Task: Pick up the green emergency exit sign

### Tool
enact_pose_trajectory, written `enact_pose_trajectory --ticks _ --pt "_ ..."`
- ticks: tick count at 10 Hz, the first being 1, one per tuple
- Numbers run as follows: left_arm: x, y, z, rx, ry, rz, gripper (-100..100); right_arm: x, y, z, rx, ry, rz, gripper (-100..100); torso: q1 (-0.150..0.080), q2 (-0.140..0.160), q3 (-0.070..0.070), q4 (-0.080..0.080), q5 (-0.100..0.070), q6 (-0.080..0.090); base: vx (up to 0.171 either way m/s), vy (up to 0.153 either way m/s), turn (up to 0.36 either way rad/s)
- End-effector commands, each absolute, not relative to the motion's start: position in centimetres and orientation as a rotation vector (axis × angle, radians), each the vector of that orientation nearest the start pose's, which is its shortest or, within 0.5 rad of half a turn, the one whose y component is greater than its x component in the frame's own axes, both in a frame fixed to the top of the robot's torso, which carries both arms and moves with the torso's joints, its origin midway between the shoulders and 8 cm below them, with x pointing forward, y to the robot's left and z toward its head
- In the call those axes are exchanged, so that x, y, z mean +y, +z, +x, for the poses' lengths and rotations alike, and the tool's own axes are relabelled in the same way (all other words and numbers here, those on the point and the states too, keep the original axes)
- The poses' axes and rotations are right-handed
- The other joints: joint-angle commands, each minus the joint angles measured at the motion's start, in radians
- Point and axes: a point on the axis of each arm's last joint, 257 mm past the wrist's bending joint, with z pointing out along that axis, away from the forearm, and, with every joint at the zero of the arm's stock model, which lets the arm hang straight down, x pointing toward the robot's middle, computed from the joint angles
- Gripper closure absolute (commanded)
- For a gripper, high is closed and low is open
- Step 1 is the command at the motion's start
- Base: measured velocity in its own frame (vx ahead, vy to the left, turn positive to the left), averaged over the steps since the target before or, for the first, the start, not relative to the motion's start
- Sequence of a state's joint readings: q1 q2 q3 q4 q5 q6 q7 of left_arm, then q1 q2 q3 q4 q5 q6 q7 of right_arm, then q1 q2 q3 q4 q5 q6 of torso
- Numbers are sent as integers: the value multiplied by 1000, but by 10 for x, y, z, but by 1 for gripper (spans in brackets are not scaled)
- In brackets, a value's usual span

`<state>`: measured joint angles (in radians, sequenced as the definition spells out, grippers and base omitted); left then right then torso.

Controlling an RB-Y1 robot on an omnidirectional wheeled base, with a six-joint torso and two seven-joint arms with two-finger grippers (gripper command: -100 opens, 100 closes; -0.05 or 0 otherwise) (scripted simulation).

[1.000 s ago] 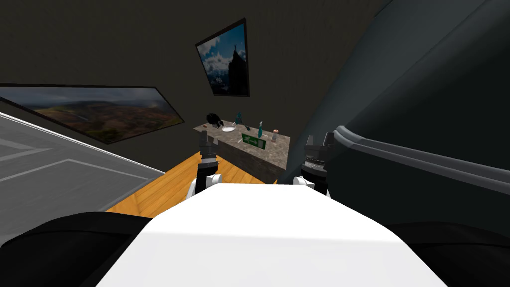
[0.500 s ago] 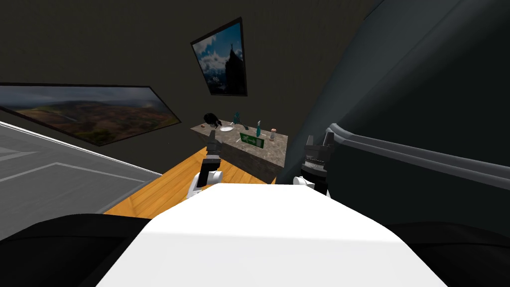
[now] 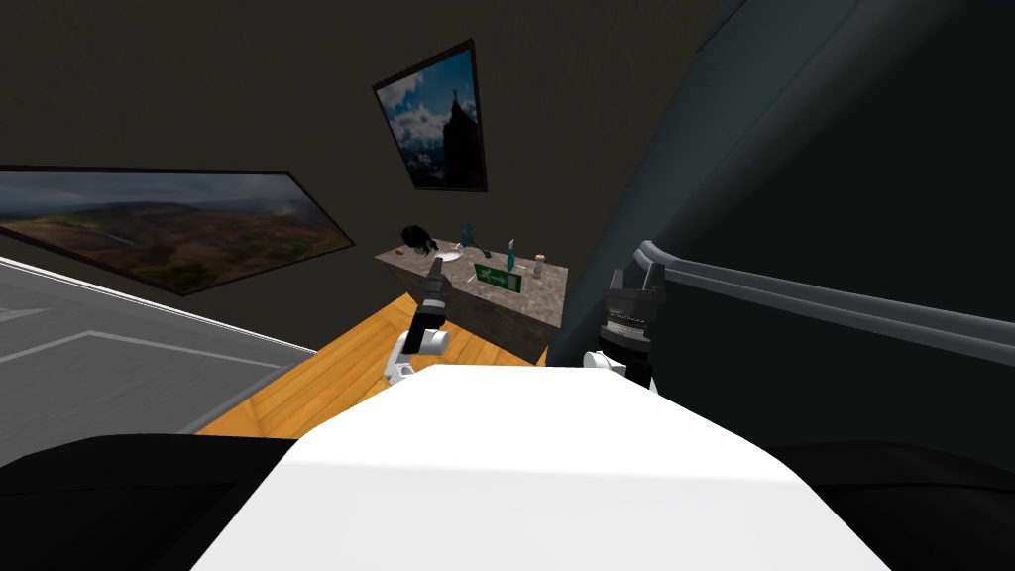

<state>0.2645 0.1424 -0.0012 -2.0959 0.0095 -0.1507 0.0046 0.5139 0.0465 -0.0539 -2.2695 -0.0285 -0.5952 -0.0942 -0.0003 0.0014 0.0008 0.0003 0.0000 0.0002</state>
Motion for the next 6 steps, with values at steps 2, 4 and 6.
enact_pose_trajectory --ticks 2,4,6 --pt "258 -61 474 1004 -1267 -845 -100 -303 33 323 477 1361 670 0 -1 1 1 0 0 1 -40 -9 -67" --pt "251 -70 490 1042 -1271 -872 -100 -303 34 323 477 1363 670 0 -3 3 2 1 -1 2 -34 -6 -57" --pt "243 -79 507 1083 -1275 -900 -100 -303 34 323 478 1364 670 0 -6 4 3 1 -2 3 -35 -5 -56"
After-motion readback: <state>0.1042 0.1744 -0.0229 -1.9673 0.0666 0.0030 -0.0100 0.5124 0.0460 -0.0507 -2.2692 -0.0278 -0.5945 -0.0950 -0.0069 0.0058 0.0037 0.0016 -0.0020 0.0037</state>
